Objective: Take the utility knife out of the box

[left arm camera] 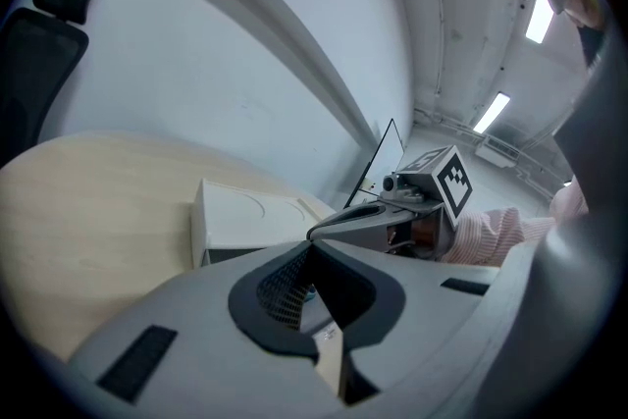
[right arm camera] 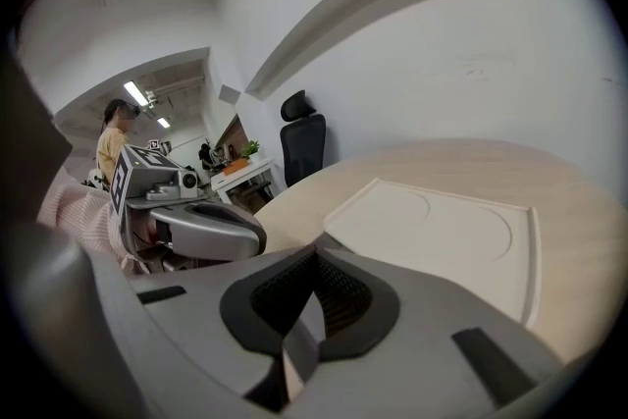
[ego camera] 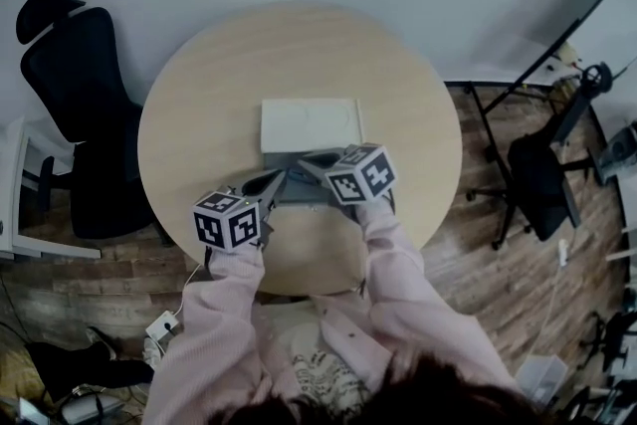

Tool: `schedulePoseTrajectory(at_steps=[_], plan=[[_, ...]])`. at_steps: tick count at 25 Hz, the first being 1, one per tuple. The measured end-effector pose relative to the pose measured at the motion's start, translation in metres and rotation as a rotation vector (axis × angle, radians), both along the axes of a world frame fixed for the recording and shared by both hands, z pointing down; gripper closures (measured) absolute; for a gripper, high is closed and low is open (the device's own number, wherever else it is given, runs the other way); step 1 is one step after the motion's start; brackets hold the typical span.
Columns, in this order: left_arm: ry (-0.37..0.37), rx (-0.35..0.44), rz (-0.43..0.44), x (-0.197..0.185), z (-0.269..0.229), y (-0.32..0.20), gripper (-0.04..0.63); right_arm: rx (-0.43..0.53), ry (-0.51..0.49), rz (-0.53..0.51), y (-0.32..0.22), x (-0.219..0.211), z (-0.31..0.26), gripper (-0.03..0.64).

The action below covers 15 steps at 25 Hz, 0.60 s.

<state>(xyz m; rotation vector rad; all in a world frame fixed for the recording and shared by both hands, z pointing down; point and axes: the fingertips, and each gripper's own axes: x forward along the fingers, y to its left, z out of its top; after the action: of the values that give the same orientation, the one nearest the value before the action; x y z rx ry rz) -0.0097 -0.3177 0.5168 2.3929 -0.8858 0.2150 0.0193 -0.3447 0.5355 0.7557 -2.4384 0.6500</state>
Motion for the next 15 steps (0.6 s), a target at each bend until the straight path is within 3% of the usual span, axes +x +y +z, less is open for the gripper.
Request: schedulePoseTrajectory(at_steps=[11,15], plan=[[0.0,-0.076,-0.015,0.002,0.024,0.001,0.586,-0.058,0.106,-0.119,0.002,-0.001,0.03,0.621],[-0.008,-0.108,-0.018,0.001,0.035,0.003,0.586,-0.059,0.201,-0.171,0.004,0.002,0.045,0.62]])
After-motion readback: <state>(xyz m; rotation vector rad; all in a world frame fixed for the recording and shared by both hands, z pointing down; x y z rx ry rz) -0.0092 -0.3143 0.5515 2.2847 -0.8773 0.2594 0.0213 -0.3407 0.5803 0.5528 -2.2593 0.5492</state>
